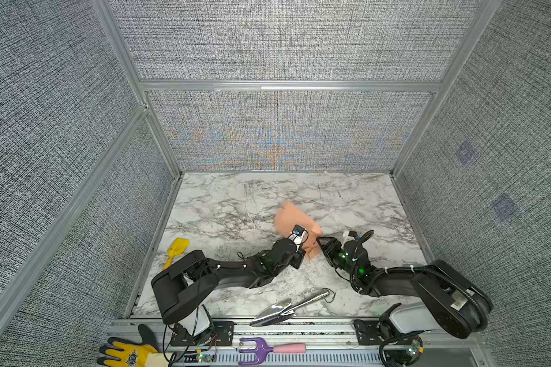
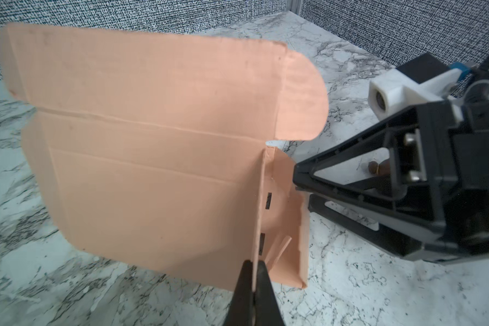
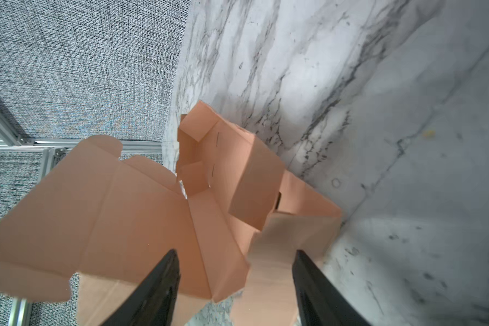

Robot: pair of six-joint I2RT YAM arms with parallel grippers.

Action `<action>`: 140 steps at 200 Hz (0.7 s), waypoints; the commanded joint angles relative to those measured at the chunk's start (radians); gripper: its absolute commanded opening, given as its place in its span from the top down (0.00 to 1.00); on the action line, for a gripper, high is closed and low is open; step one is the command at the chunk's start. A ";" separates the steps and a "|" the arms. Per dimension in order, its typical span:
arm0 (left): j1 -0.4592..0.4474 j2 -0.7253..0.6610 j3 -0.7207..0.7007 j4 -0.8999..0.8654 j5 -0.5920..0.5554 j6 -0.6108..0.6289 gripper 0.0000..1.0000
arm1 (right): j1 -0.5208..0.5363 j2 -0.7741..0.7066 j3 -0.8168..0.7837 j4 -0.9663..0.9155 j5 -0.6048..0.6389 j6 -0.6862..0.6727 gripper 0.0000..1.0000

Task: Assemble paper box
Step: Fold the bottom flaps of a flat cardboard box at the center of the table.

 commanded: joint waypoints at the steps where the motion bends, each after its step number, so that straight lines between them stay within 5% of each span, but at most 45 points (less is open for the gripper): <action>1: -0.002 0.012 0.018 -0.030 0.033 0.013 1.00 | -0.008 0.006 0.024 0.061 -0.036 0.003 0.33; 90: -0.003 0.022 0.024 -0.042 0.025 -0.005 1.00 | -0.029 -0.312 0.025 -0.468 0.057 -0.024 0.29; 140: -0.002 0.023 0.021 -0.035 0.034 -0.020 1.00 | -0.036 -0.228 -0.024 -0.328 -0.008 0.066 0.16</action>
